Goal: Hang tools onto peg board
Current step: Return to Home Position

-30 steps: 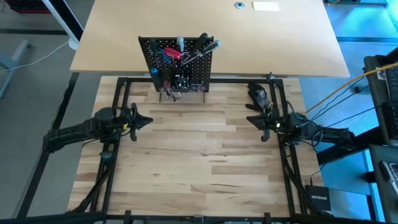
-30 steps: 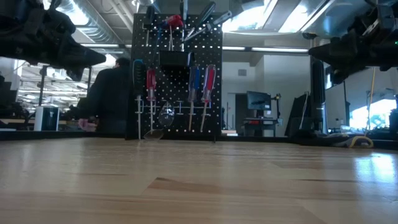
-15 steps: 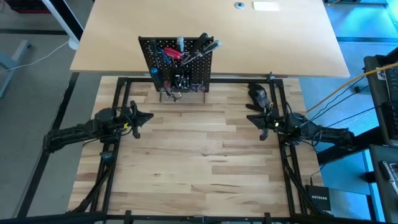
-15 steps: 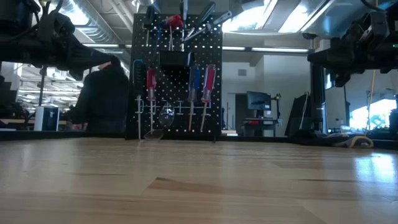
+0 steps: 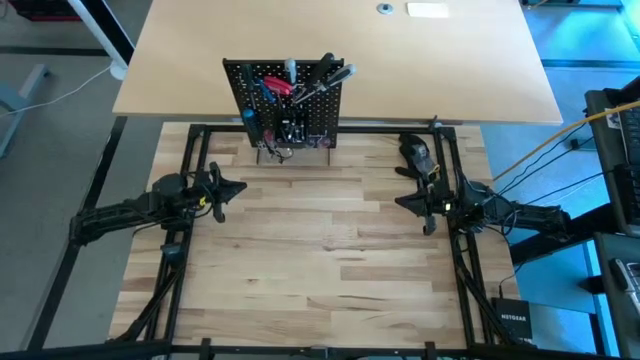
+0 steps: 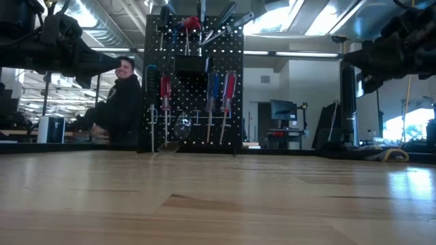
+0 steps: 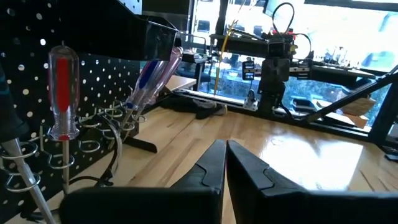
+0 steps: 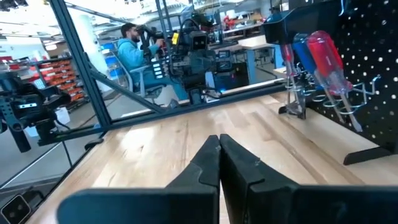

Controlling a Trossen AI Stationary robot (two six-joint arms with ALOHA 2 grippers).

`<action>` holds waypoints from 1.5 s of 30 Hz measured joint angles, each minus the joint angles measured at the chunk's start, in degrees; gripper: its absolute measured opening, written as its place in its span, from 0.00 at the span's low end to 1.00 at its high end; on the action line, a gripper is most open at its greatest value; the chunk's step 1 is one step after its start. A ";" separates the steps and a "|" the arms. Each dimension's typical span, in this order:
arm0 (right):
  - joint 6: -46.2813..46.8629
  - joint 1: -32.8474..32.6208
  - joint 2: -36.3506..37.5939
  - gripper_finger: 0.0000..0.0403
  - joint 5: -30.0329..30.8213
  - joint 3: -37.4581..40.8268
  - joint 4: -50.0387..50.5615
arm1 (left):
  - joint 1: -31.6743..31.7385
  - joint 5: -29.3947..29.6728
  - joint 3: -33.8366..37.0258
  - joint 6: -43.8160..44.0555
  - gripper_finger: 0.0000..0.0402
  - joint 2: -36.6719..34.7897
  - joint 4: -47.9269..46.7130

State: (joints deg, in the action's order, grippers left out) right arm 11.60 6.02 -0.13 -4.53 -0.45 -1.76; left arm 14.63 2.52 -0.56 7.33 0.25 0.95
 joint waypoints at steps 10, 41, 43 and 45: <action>0.07 0.00 0.01 0.01 0.43 0.00 0.07 | 0.00 0.00 0.02 -0.13 0.01 0.00 0.00; 0.07 0.00 0.01 0.01 0.46 0.02 0.11 | 0.01 0.01 0.02 -1.34 0.01 0.00 0.00; 0.09 0.00 0.01 0.01 0.46 0.02 0.11 | 0.00 0.01 0.02 -1.34 0.01 0.00 -0.01; 0.08 0.00 0.01 0.01 0.46 0.02 0.11 | 0.02 0.02 0.02 -1.33 0.01 0.00 -0.02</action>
State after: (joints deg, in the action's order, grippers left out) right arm 11.68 6.02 -0.12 -4.08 -0.43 -1.65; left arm 14.66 2.55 -0.53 6.00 0.25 0.93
